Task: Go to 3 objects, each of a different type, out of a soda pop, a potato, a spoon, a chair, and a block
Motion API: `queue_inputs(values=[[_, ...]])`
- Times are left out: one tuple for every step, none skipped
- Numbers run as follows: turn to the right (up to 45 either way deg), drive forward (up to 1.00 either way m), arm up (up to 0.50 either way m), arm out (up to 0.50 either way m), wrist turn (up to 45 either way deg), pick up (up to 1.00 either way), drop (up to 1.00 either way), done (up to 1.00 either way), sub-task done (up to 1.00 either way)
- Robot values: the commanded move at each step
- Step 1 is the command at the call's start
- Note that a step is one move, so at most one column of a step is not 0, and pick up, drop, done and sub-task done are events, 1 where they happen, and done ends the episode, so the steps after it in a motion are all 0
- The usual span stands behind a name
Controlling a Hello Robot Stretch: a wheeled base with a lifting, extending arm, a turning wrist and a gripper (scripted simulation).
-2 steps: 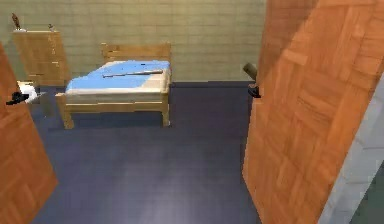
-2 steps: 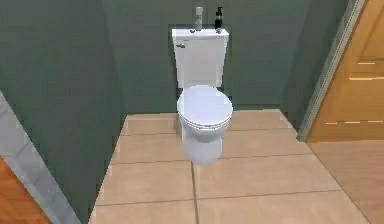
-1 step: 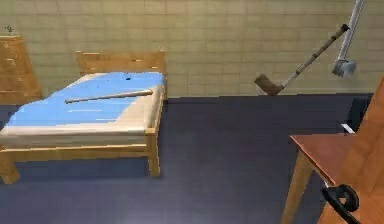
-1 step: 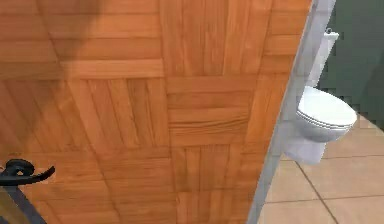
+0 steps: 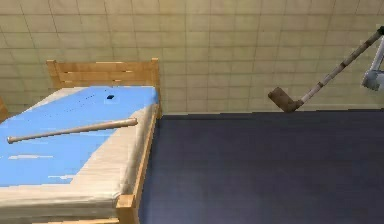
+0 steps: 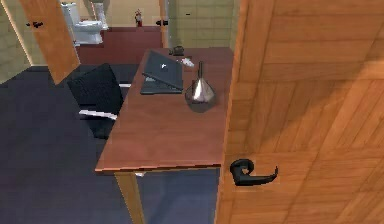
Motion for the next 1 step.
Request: queue_inputs(values=[[21.0,0.0,0.0,0.0,0.0,0.0,0.0,0.0,0.0]])
